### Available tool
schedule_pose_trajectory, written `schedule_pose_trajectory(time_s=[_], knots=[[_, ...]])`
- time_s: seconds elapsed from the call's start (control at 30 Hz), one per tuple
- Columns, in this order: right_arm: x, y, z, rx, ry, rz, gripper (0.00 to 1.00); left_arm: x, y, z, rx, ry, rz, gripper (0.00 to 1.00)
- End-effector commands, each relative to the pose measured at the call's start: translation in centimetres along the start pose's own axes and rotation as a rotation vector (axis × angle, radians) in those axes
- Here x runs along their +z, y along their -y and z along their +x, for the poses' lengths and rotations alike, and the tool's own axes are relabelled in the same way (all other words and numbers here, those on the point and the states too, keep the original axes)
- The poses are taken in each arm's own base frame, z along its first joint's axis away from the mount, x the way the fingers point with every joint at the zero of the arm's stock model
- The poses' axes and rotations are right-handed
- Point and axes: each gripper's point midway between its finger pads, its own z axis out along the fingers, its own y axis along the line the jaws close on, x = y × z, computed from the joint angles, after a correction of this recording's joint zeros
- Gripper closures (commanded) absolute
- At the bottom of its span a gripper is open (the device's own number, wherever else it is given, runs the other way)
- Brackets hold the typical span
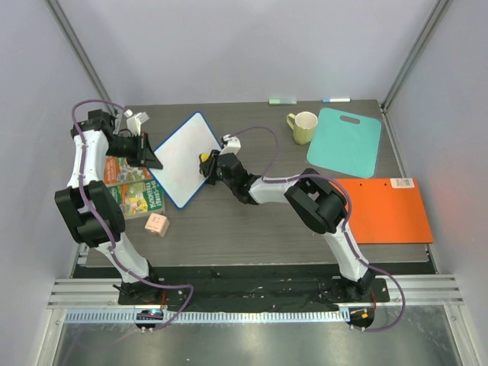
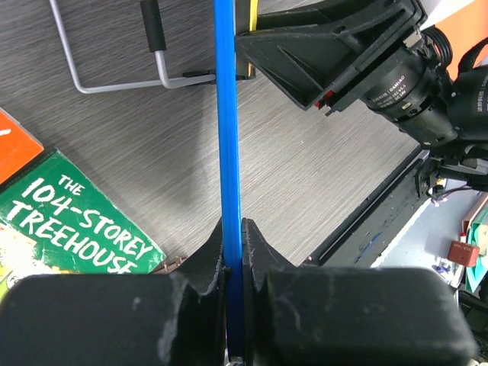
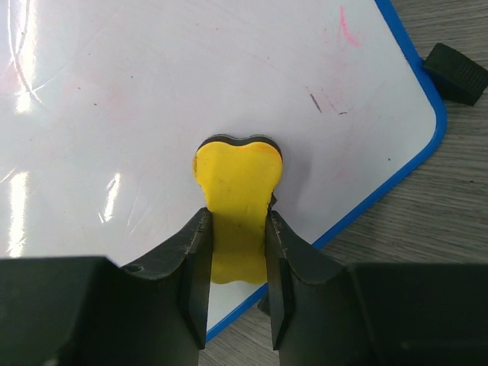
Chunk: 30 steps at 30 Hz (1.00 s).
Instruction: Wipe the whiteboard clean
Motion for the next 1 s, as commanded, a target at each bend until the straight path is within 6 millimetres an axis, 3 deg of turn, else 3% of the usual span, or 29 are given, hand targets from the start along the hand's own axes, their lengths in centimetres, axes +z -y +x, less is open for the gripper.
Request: schedule_pose_trajectory(time_s=[0.0, 0.3, 0.73, 0.97], knots=[[-2.4, -7.9, 6.2, 0.003, -0.164, -0.248, 0.99, 0.4, 3.5, -1.1, 0.044, 0.032, 0.117, 1.00], [-4.7, -6.3, 10.2, 0.061, -0.220, -0.249, 0.99, 0.5, 3.4, -1.3, 0.038, 0.040, 0.112, 1.00], [-6.7, -8.7, 15.1, 0.093, -0.300, -0.297, 0.99, 0.5, 3.4, -1.3, 0.035, 0.038, 0.115, 1.00], [-7.4, -8.6, 15.9, 0.145, -0.296, -0.306, 0.99, 0.5, 3.3, -1.1, 0.035, 0.034, 0.111, 1.00]])
